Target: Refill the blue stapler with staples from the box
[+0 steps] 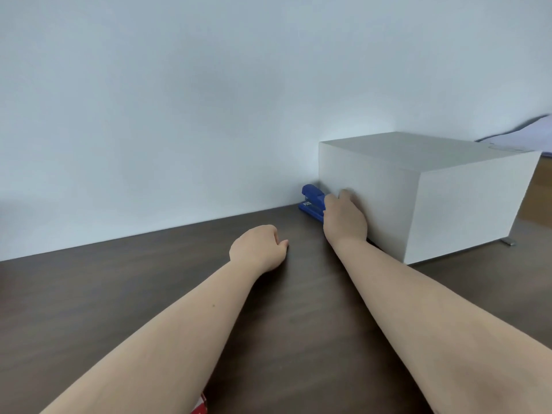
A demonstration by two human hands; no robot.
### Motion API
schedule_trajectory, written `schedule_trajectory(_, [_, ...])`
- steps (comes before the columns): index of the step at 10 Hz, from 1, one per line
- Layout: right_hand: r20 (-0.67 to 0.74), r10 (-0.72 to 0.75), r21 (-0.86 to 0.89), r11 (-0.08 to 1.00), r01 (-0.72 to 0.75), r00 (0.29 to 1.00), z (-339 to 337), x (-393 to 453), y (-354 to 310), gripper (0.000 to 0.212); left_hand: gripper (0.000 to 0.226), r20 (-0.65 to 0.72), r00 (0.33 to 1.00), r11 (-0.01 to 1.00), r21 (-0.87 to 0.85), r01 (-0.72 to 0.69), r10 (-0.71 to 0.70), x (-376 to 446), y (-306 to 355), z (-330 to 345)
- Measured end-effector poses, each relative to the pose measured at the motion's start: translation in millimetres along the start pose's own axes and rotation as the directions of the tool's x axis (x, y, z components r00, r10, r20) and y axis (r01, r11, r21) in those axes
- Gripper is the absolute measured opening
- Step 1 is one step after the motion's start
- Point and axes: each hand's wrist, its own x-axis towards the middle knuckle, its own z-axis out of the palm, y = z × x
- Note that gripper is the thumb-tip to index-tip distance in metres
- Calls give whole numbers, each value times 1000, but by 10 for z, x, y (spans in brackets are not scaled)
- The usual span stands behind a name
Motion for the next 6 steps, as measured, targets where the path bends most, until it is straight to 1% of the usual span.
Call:
schedule_trajectory(1, [14, -71, -42, 997, 72, 997, 3, 14, -16, 29, 23, 2, 1000, 1000, 11, -2, 2, 5, 6, 2])
schedule_trajectory(2, [22, -88, -13, 996, 89, 996, 31, 40, 18, 28, 24, 9, 1000, 1000, 17, -7, 7, 9, 15, 0])
schedule_trajectory(3, [26, -66, 60, 996, 64, 998, 59, 51, 57, 22, 23, 13, 1000, 999, 32, -11, 10, -6, 29, -28])
schedule_trajectory(4, [37, -55, 93, 994, 51, 998, 45, 3, 74, 22, 22, 33, 999, 998, 62, -12, 10, -57, 49, -79])
schedule_trajectory(5, [78, -69, 112, 992, 60, 995, -84, -114, 52, 24, 24, 44, 999, 999, 51, -4, 2, -147, 86, -160])
schedule_trajectory(6, [99, -110, 114, 989, 98, 989, -200, -299, 22, 23, 27, 34, 999, 999, 48, -18, 16, -324, 135, -231])
